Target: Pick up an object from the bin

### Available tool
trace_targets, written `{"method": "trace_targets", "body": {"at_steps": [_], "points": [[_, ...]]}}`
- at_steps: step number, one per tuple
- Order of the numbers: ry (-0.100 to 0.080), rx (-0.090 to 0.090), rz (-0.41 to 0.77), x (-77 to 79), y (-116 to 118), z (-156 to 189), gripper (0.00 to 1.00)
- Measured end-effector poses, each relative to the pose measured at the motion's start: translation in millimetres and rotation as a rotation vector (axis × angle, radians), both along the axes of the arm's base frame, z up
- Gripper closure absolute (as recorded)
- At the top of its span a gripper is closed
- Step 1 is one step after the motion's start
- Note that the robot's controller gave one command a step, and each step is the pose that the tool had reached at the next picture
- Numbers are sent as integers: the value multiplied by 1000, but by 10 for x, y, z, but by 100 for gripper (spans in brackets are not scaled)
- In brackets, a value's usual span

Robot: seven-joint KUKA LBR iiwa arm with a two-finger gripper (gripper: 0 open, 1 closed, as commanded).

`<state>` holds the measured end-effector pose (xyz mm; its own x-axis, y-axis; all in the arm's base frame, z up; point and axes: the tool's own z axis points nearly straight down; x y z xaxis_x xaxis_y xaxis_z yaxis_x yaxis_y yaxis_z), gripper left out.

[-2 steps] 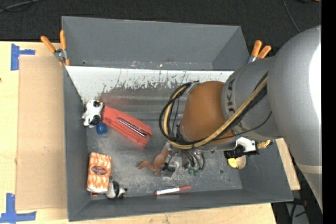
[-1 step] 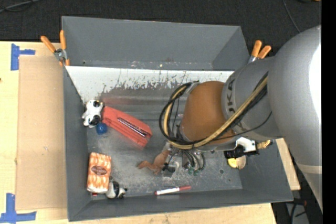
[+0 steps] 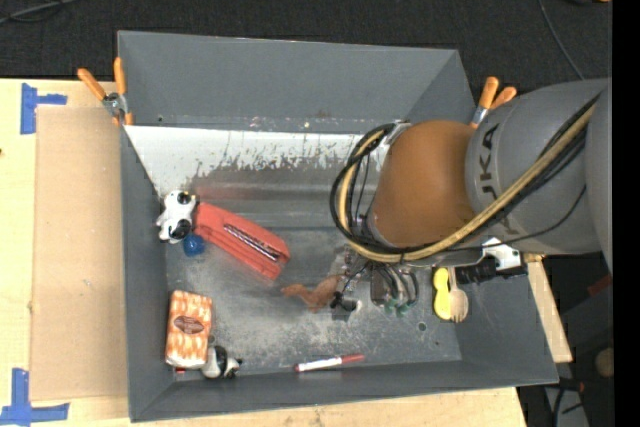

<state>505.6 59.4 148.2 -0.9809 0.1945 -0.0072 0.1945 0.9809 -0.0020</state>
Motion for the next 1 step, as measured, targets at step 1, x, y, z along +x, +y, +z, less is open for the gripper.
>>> {"method": "trace_targets", "body": {"at_steps": [1], "points": [[8, 0, 17, -281, 8, 811, 100]]}}
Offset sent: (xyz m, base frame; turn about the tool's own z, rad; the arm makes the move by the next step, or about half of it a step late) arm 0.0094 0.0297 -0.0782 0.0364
